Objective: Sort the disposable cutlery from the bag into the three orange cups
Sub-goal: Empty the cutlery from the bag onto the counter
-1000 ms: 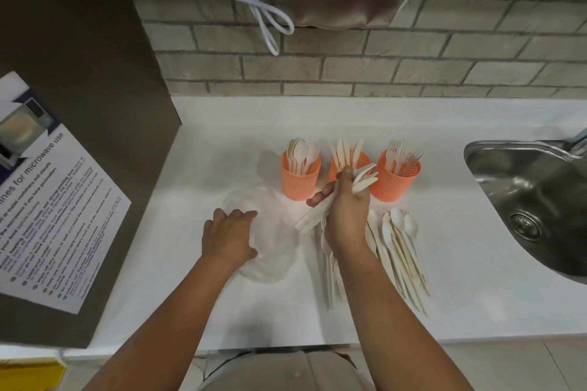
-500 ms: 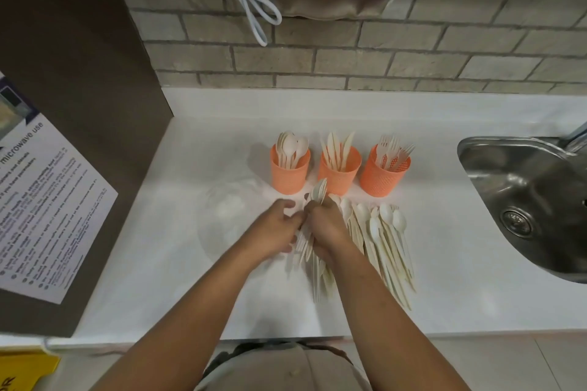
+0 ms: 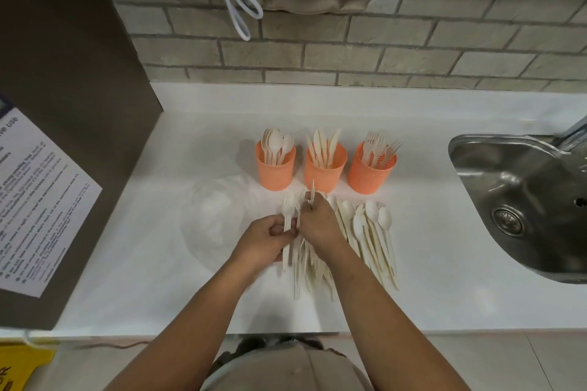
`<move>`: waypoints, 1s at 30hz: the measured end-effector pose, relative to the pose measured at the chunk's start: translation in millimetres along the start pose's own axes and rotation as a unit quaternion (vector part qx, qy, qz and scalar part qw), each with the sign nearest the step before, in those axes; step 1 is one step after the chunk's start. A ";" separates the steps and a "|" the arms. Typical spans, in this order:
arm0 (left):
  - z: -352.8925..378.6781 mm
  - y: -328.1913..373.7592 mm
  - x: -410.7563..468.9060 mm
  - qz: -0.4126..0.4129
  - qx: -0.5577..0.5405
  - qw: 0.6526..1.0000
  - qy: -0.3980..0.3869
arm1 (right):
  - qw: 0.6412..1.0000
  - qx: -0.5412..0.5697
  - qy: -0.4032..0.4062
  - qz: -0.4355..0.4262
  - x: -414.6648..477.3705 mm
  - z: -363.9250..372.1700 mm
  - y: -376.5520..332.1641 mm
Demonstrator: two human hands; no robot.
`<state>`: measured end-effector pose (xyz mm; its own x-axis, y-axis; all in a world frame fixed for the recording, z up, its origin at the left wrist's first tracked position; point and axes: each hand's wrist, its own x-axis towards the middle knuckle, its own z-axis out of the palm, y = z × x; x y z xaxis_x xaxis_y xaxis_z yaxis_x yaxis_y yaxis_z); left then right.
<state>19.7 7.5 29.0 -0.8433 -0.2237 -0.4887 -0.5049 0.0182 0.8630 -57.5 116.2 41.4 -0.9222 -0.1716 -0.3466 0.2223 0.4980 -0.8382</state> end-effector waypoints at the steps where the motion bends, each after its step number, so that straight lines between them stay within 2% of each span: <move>1: 0.7 -4.2 3.7 0.007 0.036 0.999 0.016 | 1.000 -0.016 0.003 -0.006 2.3 -1.5 0.5; 5: 3.7 -18.7 13.2 0.020 0.148 0.986 0.079 | 0.999 -0.045 0.016 -0.009 6.4 -5.2 4.4; 12: 7.9 -29.9 19.4 0.017 0.216 0.974 0.071 | 0.999 -0.037 0.002 0.018 18.3 -20.3 20.8; 18: 14.1 -37.6 22.9 0.037 0.294 0.949 0.109 | 0.993 -0.108 -0.036 0.006 9.9 -34.8 15.5; 24: 20.8 -40.2 25.0 0.060 0.317 0.934 0.153 | 0.997 -0.067 -0.027 -0.012 14.0 -39.5 19.6; 30: 25.6 -39.6 21.5 0.074 0.288 0.938 0.180 | 0.999 -0.013 -0.017 -0.033 17.0 -47.1 24.6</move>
<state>16.8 26.9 -19.0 -0.8479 -0.4892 -0.2041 -0.4895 0.5747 0.6559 -82.6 165.5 34.7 -0.9233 -0.2325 -0.3058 0.1534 0.5067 -0.8483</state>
